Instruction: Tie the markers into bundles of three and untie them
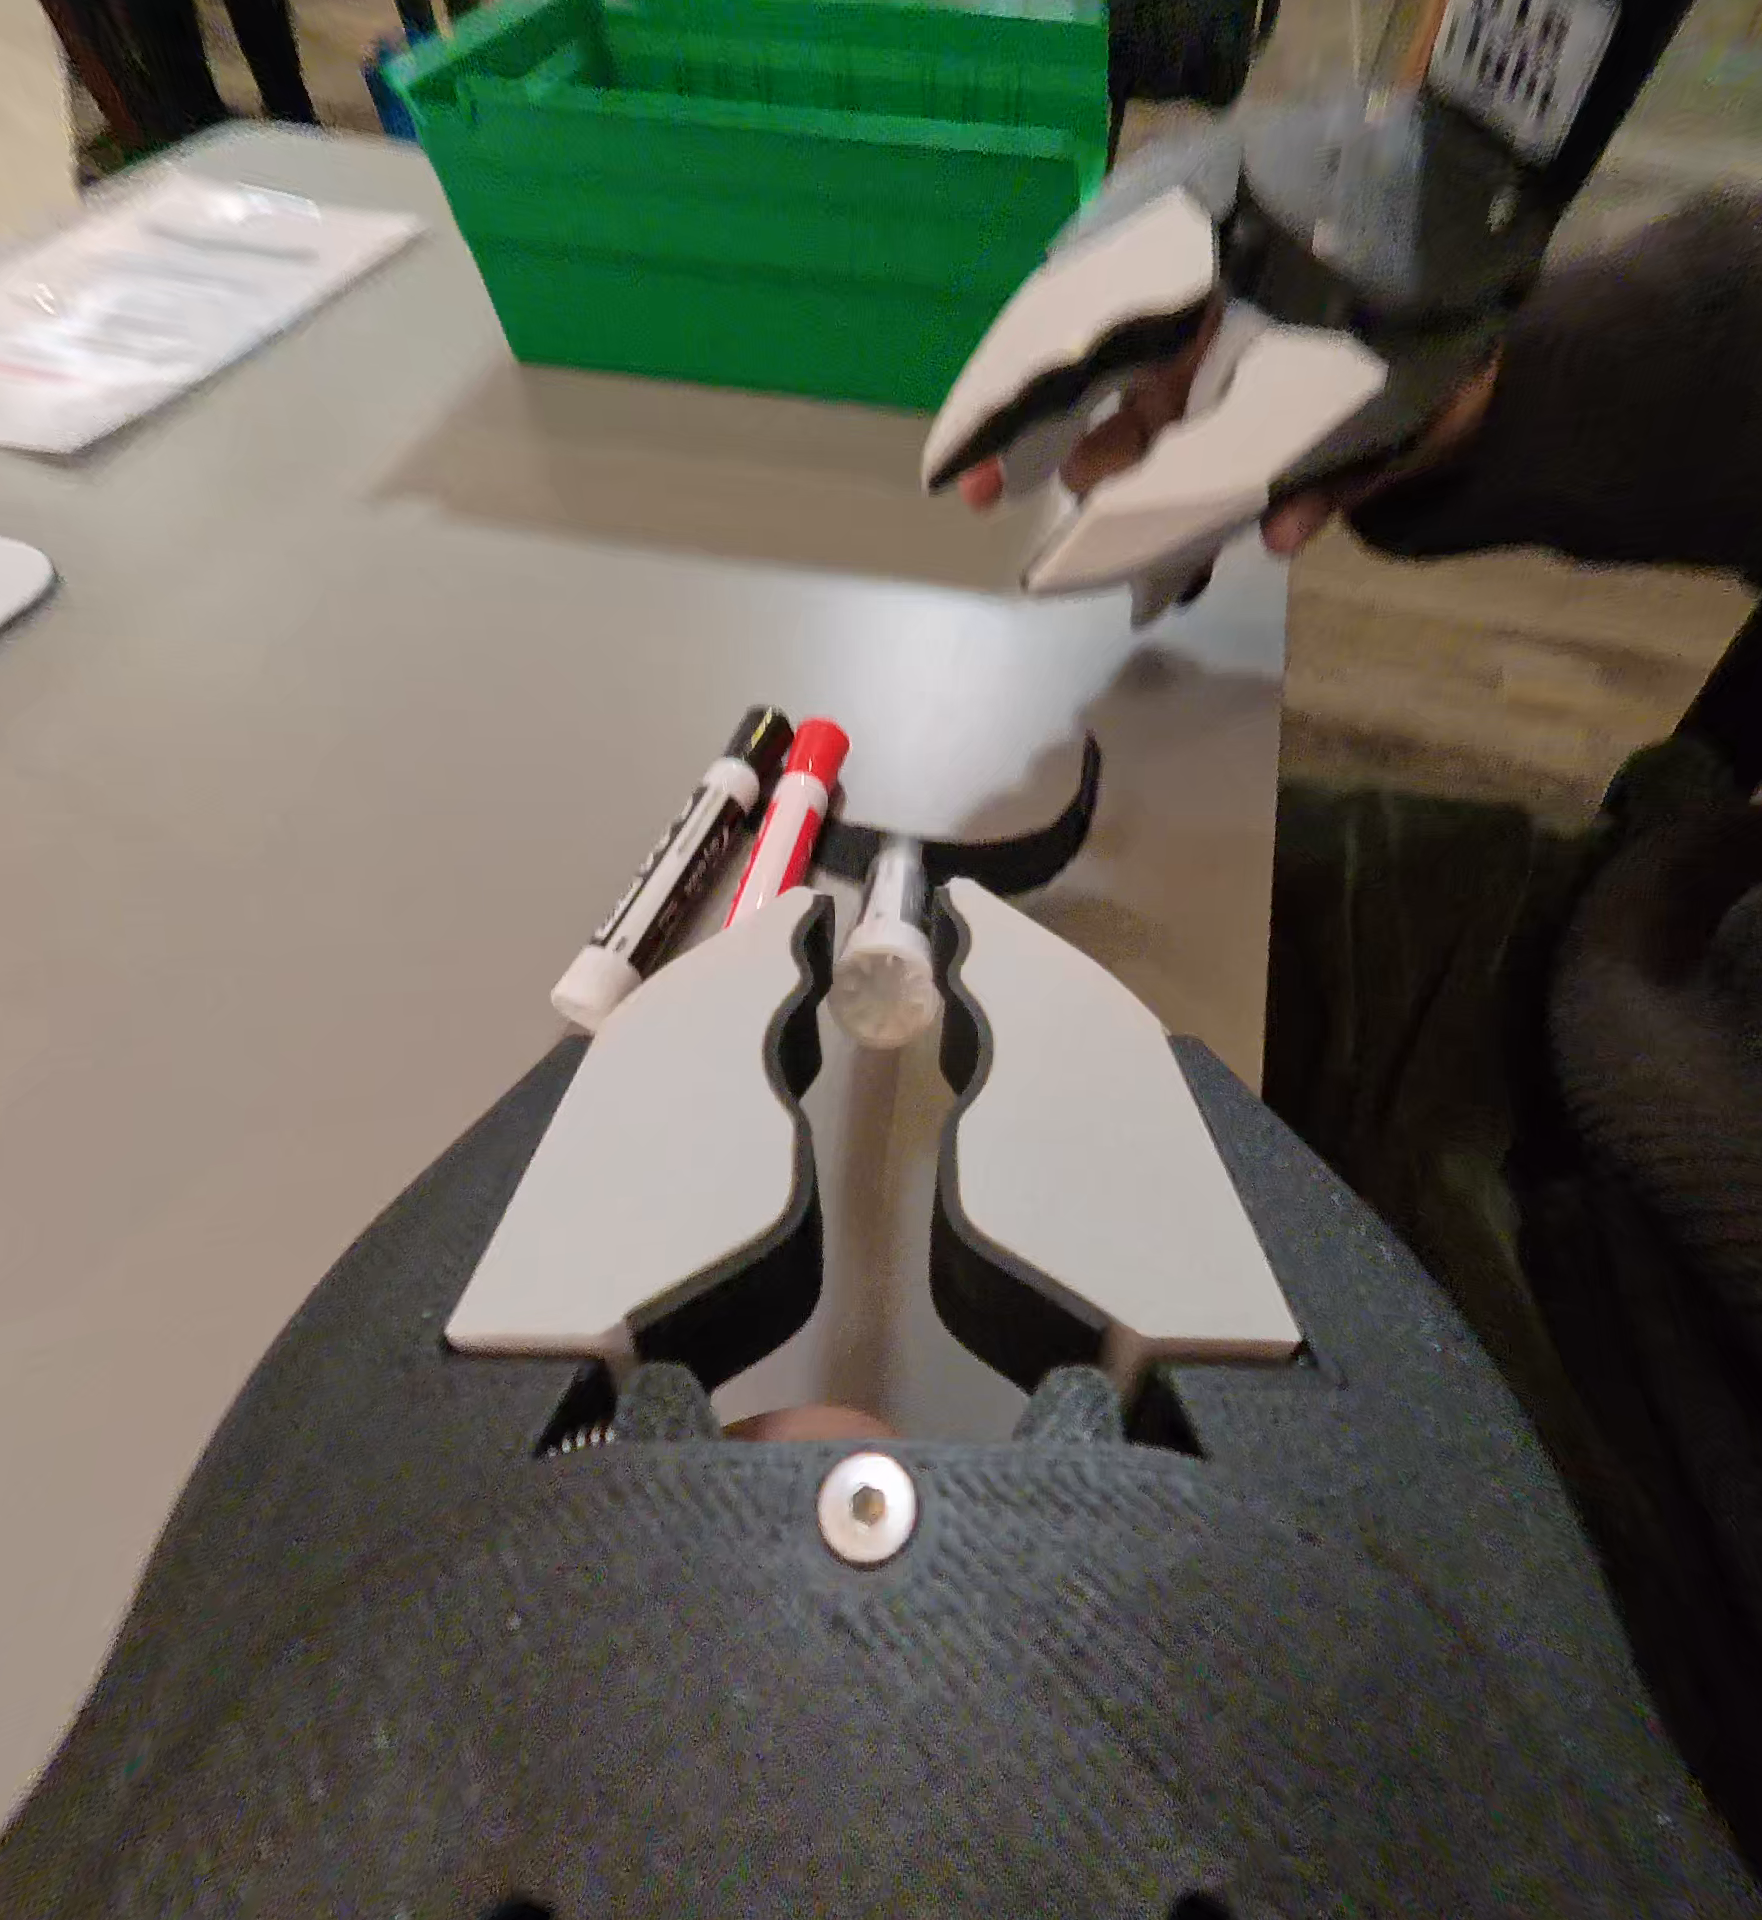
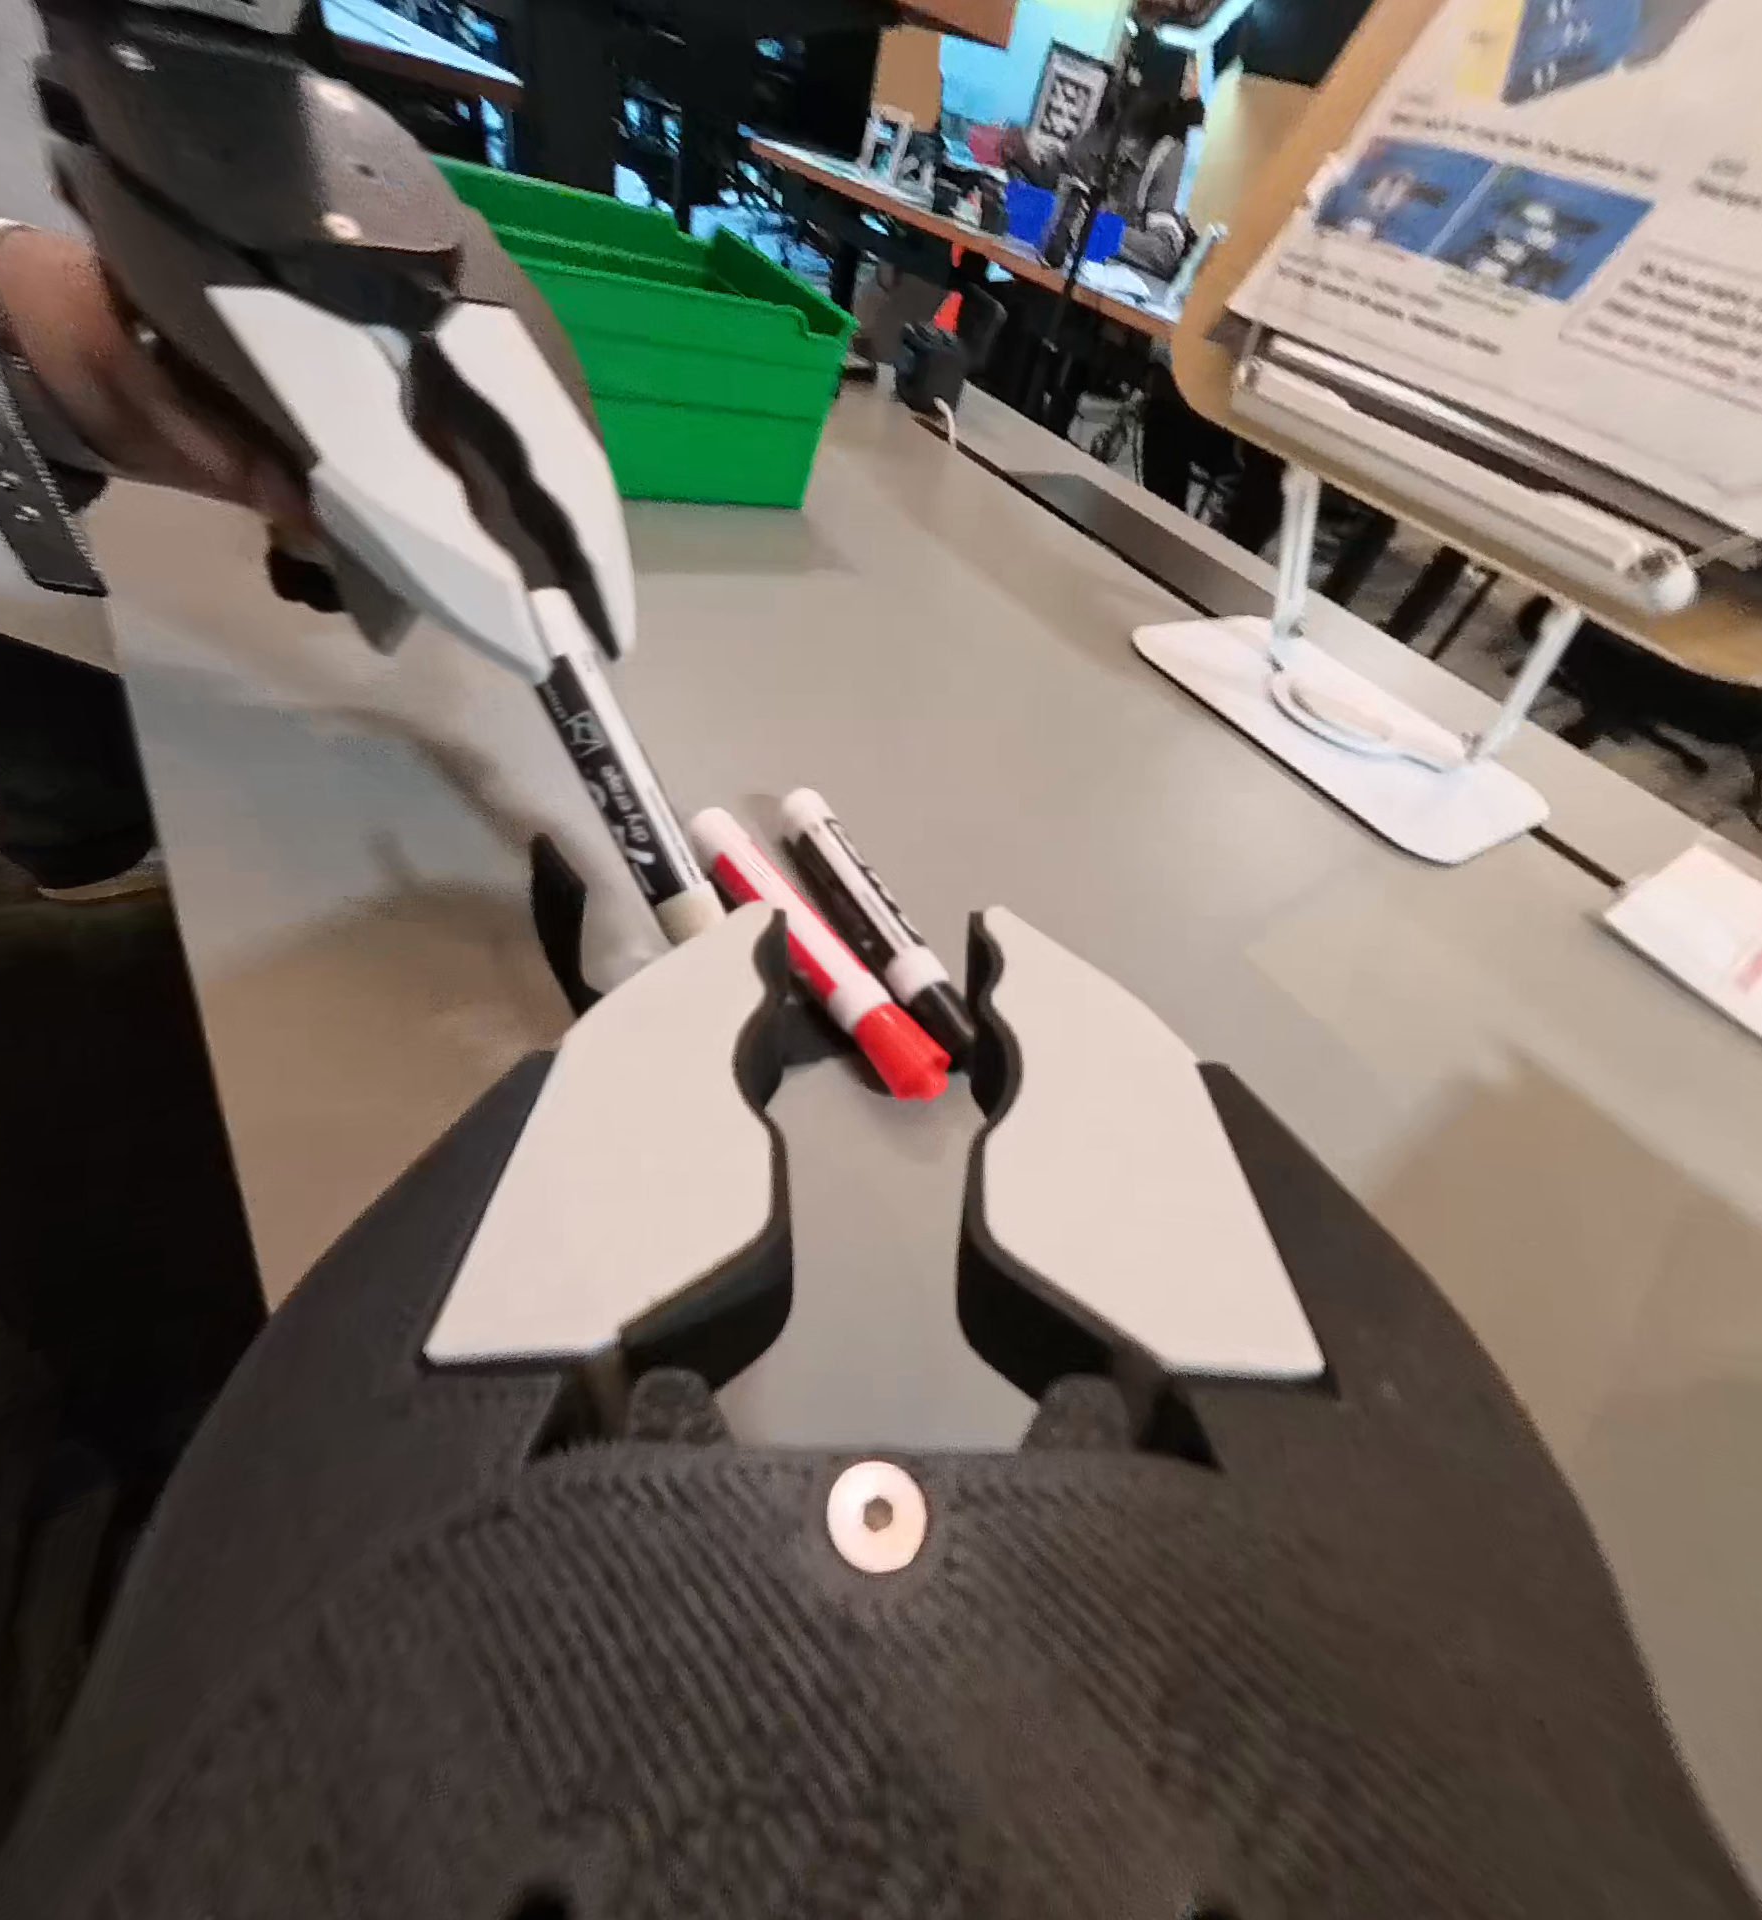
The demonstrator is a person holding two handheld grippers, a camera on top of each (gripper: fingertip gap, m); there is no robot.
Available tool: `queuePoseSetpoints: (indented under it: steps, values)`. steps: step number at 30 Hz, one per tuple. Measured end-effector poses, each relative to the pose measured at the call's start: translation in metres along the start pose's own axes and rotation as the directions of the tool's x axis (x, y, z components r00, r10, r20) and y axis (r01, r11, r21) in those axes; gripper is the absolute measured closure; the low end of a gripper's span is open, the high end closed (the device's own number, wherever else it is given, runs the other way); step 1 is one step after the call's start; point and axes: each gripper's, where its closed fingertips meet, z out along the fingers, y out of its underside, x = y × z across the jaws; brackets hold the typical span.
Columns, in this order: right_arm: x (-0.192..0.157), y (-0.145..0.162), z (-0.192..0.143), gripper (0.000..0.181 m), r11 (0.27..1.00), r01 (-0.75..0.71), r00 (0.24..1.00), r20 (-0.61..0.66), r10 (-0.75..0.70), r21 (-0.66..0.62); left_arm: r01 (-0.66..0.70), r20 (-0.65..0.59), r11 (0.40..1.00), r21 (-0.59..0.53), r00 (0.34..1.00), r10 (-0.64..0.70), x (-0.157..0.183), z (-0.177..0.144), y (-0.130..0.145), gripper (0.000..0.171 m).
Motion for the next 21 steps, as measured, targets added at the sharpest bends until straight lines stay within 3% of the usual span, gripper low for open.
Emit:
queuePoseSetpoints:
  steps: [2, 3, 5, 11, 17, 19, 20, 21]
  values:
    - [-0.01, -0.008, 0.002, 0.146, 0.999, 0.026, 0.999, 0.036, -0.028, 0.038, 0.045, -0.002, 0.994, 0.095, 0.999, -0.045, -0.001, -0.007, -0.014, 0.153]
    - [-0.015, -0.01, 0.003, 0.145, 0.998, 0.038, 0.998, 0.054, -0.041, 0.051, 0.064, -0.001, 0.988, 0.141, 0.998, -0.064, -0.001, -0.011, -0.02, 0.171]
    - [-0.024, -0.013, 0.008, 0.144, 0.996, 0.06, 0.994, 0.088, -0.066, 0.061, 0.103, -0.013, 0.976, 0.189, 0.995, -0.103, 0.0, -0.016, -0.026, 0.171]
    - [-0.038, -0.01, 0.022, 0.143, 0.992, 0.125, 0.984, 0.127, -0.127, 0.027, -0.001, 0.171, 0.996, -0.084, 0.985, 0.015, -0.015, -0.014, 0.03, 0.17]
    - [-0.033, -0.013, 0.024, 0.143, 0.994, 0.098, 0.987, 0.121, -0.102, 0.042, 0.018, 0.077, 0.909, -0.416, 0.997, 0.016, 0.002, -0.007, 0.1, 0.111]
    - [-0.032, -0.014, 0.024, 0.143, 0.995, 0.087, 0.988, 0.122, -0.092, 0.043, 0.009, 0.09, 0.904, -0.427, 0.995, 0.032, 0.0, -0.005, 0.097, 0.126]
    - [-0.032, -0.014, 0.024, 0.144, 0.995, 0.086, 0.988, 0.122, -0.09, 0.043, 0.002, 0.091, 0.898, -0.441, 0.995, 0.042, 0.0, -0.005, 0.096, 0.145]
    - [-0.032, -0.013, 0.023, 0.144, 0.995, 0.087, 0.988, 0.123, -0.092, 0.041, -0.008, 0.09, 0.892, -0.452, 0.994, 0.054, 0.0, -0.004, 0.096, 0.148]
